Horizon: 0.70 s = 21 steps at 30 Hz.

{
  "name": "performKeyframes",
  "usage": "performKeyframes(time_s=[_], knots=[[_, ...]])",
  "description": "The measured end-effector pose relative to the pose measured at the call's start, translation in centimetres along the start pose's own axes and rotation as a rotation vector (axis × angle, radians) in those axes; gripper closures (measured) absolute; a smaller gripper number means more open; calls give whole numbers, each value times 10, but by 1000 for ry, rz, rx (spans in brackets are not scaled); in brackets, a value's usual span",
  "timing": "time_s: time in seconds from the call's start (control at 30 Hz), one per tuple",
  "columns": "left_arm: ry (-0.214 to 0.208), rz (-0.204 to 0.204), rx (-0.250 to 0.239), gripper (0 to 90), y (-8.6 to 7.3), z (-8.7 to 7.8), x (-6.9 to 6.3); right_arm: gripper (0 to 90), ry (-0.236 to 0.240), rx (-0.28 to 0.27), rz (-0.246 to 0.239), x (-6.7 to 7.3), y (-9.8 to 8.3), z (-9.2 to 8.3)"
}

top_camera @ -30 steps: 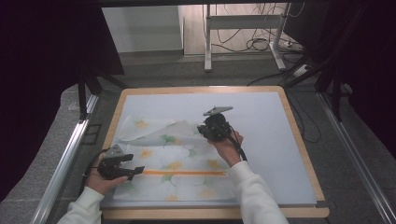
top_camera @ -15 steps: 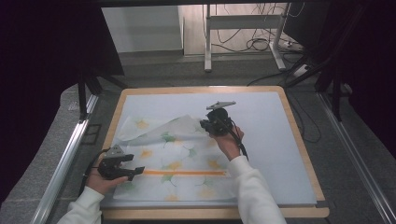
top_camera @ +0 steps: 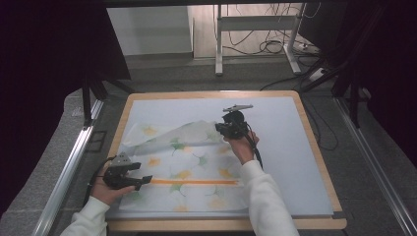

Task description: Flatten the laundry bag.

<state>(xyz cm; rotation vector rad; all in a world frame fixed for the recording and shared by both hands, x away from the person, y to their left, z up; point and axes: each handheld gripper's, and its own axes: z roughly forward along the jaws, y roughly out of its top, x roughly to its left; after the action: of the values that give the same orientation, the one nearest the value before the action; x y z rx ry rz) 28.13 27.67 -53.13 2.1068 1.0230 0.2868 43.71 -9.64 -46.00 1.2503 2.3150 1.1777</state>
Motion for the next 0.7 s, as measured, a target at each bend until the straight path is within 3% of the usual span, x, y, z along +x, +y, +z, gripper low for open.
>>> performKeyframes(time_s=[0.1,0.3,0.7], knots=[[-19,-6,-15,253,1,-2,-1,868,-7,-1,15,-5,1,3],[-15,17,-14,253,3,-1,-5,868,-17,-3,27,-13,4,7],[-12,17,-6,253,2,1,-3,868,-56,-12,77,-33,14,14]])
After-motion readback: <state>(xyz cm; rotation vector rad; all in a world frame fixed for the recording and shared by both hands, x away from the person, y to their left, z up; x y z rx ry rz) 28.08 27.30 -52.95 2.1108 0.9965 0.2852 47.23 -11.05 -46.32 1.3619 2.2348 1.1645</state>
